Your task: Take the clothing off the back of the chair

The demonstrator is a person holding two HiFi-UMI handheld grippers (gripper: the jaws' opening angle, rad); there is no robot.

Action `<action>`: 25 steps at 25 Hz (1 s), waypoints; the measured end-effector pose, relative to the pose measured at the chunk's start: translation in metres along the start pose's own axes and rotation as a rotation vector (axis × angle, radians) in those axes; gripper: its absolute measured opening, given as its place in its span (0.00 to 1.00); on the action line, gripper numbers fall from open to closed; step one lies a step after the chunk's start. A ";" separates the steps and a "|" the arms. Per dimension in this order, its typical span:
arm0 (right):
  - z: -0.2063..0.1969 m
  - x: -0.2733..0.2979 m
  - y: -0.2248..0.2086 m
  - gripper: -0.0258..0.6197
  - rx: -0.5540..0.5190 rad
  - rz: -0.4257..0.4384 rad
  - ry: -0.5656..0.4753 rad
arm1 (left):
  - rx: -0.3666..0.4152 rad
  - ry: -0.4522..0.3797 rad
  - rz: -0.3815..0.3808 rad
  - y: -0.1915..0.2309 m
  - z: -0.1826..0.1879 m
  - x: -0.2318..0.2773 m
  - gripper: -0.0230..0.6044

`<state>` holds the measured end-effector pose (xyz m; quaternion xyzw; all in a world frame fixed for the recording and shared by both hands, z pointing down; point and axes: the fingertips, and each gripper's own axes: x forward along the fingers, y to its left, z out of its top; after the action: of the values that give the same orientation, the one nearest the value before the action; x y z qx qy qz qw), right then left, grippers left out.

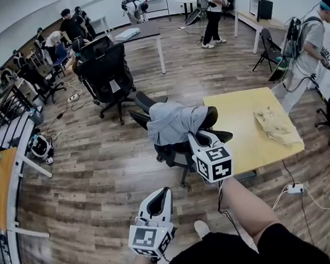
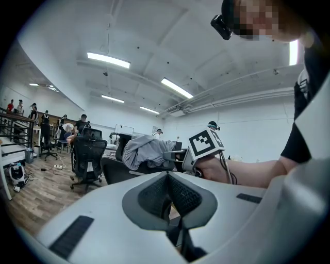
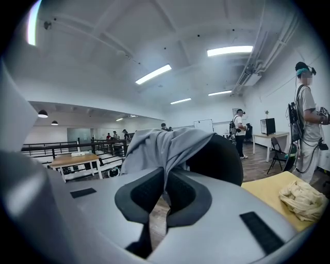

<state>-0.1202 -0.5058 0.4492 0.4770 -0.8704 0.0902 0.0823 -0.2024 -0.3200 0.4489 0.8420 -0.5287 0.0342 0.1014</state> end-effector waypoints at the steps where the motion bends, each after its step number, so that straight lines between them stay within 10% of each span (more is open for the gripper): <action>1: 0.002 -0.003 0.003 0.08 -0.005 0.002 -0.004 | 0.002 -0.003 -0.001 0.000 0.001 -0.003 0.07; 25: 0.046 -0.130 0.091 0.07 -0.052 0.080 -0.169 | 0.019 -0.051 -0.027 -0.042 -0.002 -0.118 0.07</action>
<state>-0.1310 -0.3622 0.3678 0.4454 -0.8947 0.0306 0.0173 -0.2170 -0.1975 0.4254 0.8505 -0.5195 0.0166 0.0802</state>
